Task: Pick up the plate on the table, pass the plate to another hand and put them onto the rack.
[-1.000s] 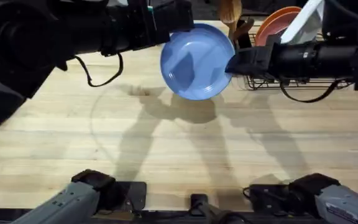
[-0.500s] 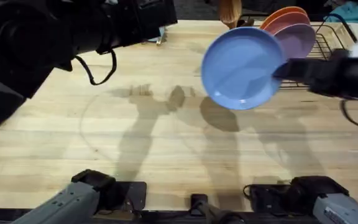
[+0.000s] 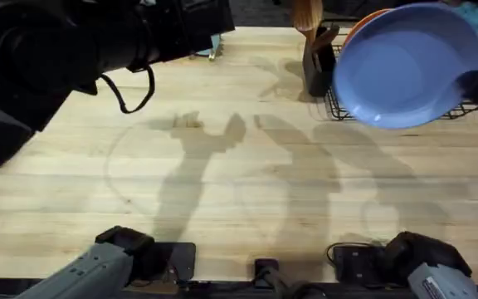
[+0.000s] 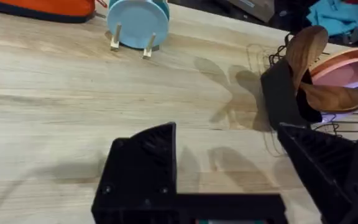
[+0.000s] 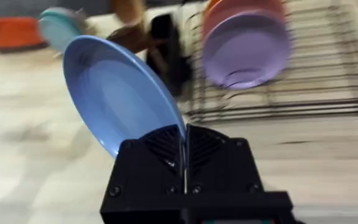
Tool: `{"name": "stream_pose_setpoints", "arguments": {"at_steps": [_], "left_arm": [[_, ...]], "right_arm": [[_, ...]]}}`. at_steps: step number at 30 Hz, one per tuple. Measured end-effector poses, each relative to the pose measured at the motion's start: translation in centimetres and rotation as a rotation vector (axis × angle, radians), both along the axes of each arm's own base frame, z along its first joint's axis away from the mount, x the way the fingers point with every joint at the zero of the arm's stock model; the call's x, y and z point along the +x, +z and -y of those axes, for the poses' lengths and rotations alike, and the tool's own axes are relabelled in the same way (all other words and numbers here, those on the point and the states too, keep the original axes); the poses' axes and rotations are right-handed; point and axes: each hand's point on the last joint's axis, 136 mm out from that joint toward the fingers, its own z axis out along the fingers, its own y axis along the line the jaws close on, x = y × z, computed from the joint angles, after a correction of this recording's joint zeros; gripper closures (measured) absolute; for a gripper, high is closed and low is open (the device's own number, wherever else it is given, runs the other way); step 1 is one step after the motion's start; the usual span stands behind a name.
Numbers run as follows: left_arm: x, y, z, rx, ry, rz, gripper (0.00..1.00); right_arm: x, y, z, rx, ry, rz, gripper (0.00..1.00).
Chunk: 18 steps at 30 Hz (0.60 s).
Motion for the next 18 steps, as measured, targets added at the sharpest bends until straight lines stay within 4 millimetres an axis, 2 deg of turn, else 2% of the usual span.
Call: {"name": "stream_pose_setpoints", "arguments": {"at_steps": [6,10,18], "left_arm": [[0.0,0.0,0.0,0.001,0.001,0.000,0.006],[0.0,0.0,0.0,0.000,0.001,0.000,0.008],[0.0,0.0,0.0,0.001,0.001,0.000,0.006]], "right_arm": [[0.9,2.7,2.7,-0.196,-0.057,0.114,0.971],[1.2,3.5,3.1,-0.379,-0.003,0.145,0.971],[1.5,3.8,3.4,-0.738,0.130,0.143,0.970]]}}
